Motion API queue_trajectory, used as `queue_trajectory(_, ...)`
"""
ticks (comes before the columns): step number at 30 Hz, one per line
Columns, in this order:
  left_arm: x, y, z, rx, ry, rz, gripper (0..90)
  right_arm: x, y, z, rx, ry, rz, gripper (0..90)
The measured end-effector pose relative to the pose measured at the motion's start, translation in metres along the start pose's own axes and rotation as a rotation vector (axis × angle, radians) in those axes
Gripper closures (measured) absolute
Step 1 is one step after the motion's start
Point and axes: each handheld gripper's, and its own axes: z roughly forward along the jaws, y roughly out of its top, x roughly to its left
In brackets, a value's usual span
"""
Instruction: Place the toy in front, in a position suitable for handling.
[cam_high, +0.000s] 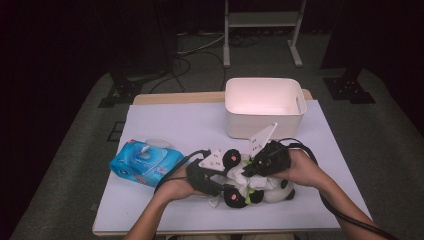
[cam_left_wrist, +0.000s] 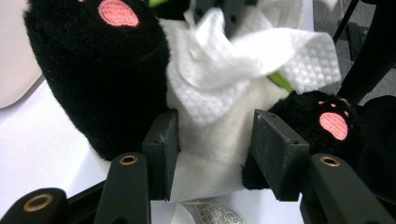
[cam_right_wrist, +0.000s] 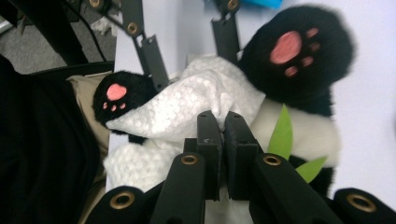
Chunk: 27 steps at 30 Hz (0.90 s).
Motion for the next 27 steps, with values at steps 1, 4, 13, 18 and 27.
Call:
queue_trajectory(1,0.000,0.000,0.000,0.002,-0.001,0.003,51.3,-0.003,0.001,-0.005,-0.020,-0.014,0.003,85.4)
queue_trajectory(4,0.000,0.001,0.000,0.006,0.000,0.006,51.6,-0.006,0.001,-0.011,-0.040,-0.025,0.011,85.4)
queue_trajectory(13,0.003,0.002,-0.007,-0.001,0.007,-0.001,51.9,-0.005,-0.006,0.006,0.026,0.024,0.027,85.4)
queue_trajectory(18,0.008,0.002,-0.018,-0.014,0.027,-0.005,51.5,-0.003,-0.010,0.007,0.011,0.038,0.031,85.4)
queue_trajectory(27,0.017,0.006,-0.020,-0.031,0.059,-0.023,46.5,0.007,-0.010,0.009,0.031,0.063,0.011,85.4)
